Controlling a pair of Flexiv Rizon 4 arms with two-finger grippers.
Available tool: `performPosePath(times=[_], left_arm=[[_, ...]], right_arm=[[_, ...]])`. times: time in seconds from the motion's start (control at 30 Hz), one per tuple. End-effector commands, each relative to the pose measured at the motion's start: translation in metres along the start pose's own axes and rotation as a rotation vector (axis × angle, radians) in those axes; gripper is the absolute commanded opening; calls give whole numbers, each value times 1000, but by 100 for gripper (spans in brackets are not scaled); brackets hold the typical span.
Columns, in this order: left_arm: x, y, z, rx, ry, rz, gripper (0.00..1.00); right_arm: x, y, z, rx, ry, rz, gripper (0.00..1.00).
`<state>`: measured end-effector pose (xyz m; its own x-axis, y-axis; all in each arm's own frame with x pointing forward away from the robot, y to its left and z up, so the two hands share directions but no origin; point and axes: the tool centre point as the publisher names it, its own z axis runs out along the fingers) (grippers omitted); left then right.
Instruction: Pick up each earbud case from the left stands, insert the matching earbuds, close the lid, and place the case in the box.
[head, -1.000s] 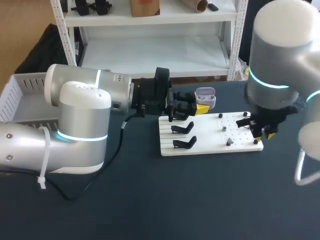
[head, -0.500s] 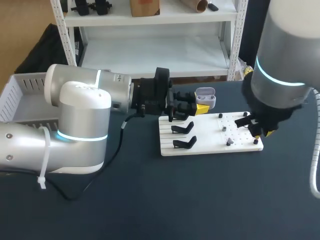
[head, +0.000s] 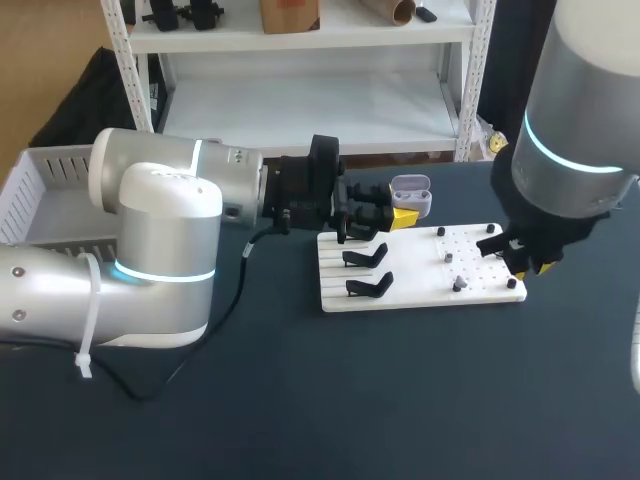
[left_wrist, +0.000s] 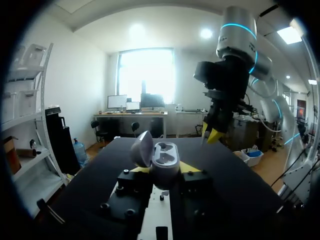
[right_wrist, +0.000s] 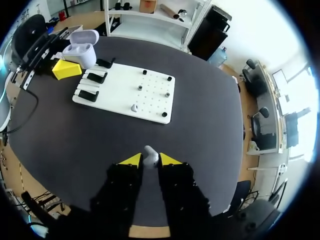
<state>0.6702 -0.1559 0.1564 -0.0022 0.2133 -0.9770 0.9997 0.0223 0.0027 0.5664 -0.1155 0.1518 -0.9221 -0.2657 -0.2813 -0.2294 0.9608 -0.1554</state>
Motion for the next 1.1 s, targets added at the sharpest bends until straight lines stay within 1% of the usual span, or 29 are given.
performPosePath(times=[0.03, 0.07, 0.1, 0.17, 0.2, 0.27, 0.3, 0.33, 0.37, 0.4, 0.43, 0.47, 0.5, 0.63, 0.67, 0.77, 0.8, 0.87, 0.9, 0.97, 1.0, 1.03, 1.1], left_arm=[[1, -1, 0, -6, -4, 2, 0], [1, -1, 0, -6, -4, 2, 0], [1, -1, 0, -6, -4, 2, 0], [1, -1, 0, -6, -4, 2, 0], [1, -1, 0, -6, -4, 2, 0], [1, -1, 0, -6, -4, 2, 0], [1, -1, 0, -6, -4, 2, 0], [1, -1, 0, -6, -4, 2, 0], [1, -1, 0, -6, -4, 2, 0], [1, -1, 0, -6, -4, 2, 0], [1, -1, 0, -6, -4, 2, 0], [1, -1, 0, -6, -4, 2, 0], [1, -1, 0, -6, -4, 2, 0], [1, -1, 0, -6, -4, 2, 0], [1, -1, 0, -6, -4, 2, 0], [1, -1, 0, -6, -4, 2, 0], [1, -1, 0, -6, -4, 2, 0], [1, -1, 0, -6, -4, 2, 0], [1, -1, 0, -6, -4, 2, 0], [1, -1, 0, -6, -4, 2, 0], [1, -1, 0, -6, -4, 2, 0], [1, -1, 0, -6, -4, 2, 0], [1, -1, 0, -6, -4, 2, 0]], right_arm=[[2, 0, 0, 1, -5, 2, 0], [1, 3, -1, 52, 7, 16, 0], [-1, 7, -6, 31, -12, 44, 0], [-5, 12, -12, 51, 9, 120, 0], [-8, 15, -16, 48, -5, 152, 0], [-12, 21, -20, 61, 27, 234, 0], [-13, 26, -24, 50, 31, 265, 0], [-14, 30, -26, 70, 74, 307, 0], [-14, 33, -26, 81, 97, 315, 0], [-15, 37, -29, 57, 111, 388, 0], [-16, 39, -31, 79, 144, 411, 0], [-17, 42, -31, 98, 154, 445, 0], [-19, 43, -34, 71, 153, 492, 0], [-28, 51, -45, 93, 172, 597, 0], [-31, 53, -47, 80, 174, 623, 0], [-39, 59, -54, 80, 186, 672, 0], [-42, 61, -57, 65, 181, 668, 0], [-48, 65, -60, 93, 202, 668, 0], [-53, 68, -63, 92, 191, 649, 0], [-58, 72, -67, 97, 197, 647, 0], [-61, 74, -69, 96, 199, 625, 0], [-62, 75, -70, 120, 202, 640, 0], [-62, 75, -70, 120, 202, 640, 0]])
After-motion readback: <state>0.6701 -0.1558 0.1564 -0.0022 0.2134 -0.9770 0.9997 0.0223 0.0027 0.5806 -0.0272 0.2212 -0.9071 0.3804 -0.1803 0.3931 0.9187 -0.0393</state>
